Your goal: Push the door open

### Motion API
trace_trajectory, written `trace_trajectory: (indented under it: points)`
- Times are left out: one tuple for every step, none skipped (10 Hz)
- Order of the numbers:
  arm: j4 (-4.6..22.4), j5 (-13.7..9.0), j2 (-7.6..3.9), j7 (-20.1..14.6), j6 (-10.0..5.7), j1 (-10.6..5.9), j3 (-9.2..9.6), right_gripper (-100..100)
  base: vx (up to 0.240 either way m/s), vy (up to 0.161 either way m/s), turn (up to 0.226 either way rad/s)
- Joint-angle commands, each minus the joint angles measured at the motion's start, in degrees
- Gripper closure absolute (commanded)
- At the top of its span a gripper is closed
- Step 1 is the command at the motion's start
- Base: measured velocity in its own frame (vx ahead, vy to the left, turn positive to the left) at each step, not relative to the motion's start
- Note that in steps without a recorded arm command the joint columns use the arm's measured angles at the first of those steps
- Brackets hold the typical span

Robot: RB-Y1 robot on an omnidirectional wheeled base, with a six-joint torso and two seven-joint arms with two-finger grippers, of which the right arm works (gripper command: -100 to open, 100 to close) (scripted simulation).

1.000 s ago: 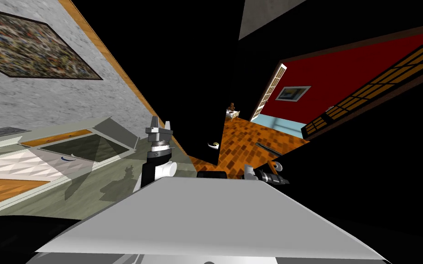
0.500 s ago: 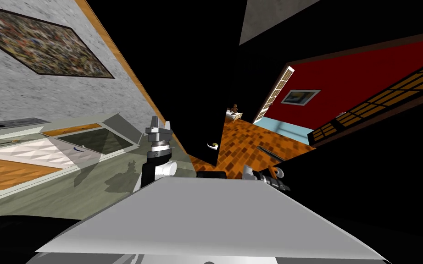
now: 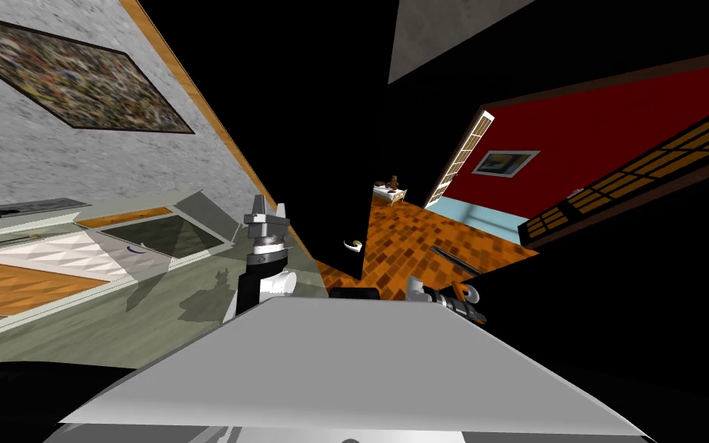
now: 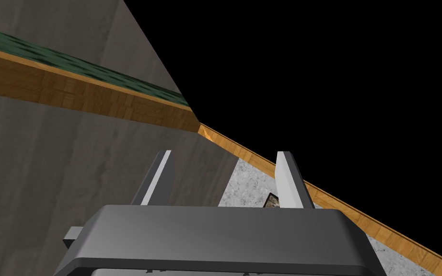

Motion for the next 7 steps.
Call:
trace_trajectory:
  points:
    - [-2.86, 0.42, 0.49, 0.99, 0.89, -0.46, 0.62, 100, -0.003, 0.013, 0.0]
    - [-2.8, -0.78, 1.25, 1.72, -0.38, -0.85, -0.46, 100, 0.025, -0.083, 0.148]
    - [-2.71, -1.33, 1.67, 2.06, -0.98, -1.03, -0.96, 100, 0.035, -0.153, 0.151]
    - [-2.6, -1.99, 2.19, 2.47, -1.69, -1.24, -1.55, 100, 0.019, -0.157, 0.169]
    - [-2.03, -1.95, 2.42, 1.99, -1.45, -0.23, -1.7, 100, -0.008, -0.063, 0.01]
    - [-2.27, -2.98, 0.89, 2.29, -2.63, -0.22, -2.75, 100, -0.036, -0.08, 0.028]
    - [-2.46, -3.77, -0.06, 2.46, -3.36, -0.36, -3.51, 100, -0.048, -0.178, 0.092]
